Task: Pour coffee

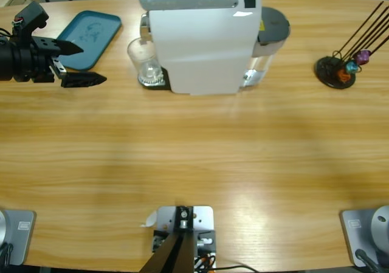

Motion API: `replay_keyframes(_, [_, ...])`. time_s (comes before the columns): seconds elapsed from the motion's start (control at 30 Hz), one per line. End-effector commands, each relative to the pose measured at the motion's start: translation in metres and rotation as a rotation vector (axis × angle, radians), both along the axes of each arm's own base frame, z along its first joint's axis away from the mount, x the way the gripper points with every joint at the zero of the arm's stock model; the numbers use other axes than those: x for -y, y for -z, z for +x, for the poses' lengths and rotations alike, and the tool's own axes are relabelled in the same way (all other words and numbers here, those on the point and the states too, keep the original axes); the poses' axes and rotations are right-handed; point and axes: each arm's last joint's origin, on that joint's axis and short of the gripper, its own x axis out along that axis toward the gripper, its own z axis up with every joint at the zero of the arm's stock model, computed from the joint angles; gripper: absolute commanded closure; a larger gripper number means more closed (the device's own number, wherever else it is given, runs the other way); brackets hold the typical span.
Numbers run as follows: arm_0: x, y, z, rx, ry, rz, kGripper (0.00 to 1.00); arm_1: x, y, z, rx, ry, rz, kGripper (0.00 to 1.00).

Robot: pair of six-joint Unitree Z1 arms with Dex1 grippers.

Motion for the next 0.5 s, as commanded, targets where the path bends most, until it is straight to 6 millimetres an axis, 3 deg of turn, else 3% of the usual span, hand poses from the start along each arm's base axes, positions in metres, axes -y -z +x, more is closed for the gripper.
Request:
replay_keyframes(0.03, [0.001,0.014,0.0,-0.048,-0.013,0.038,0.0,-0.011,0.023,0.011,-0.111,-0.047,0.004,1.0])
replay_keyframes(0.5, [0.004,0.023,0.004,-0.079,-0.013,0.055,0.0,-0.024,0.024,0.009,-0.147,-0.095,0.057,1.0])
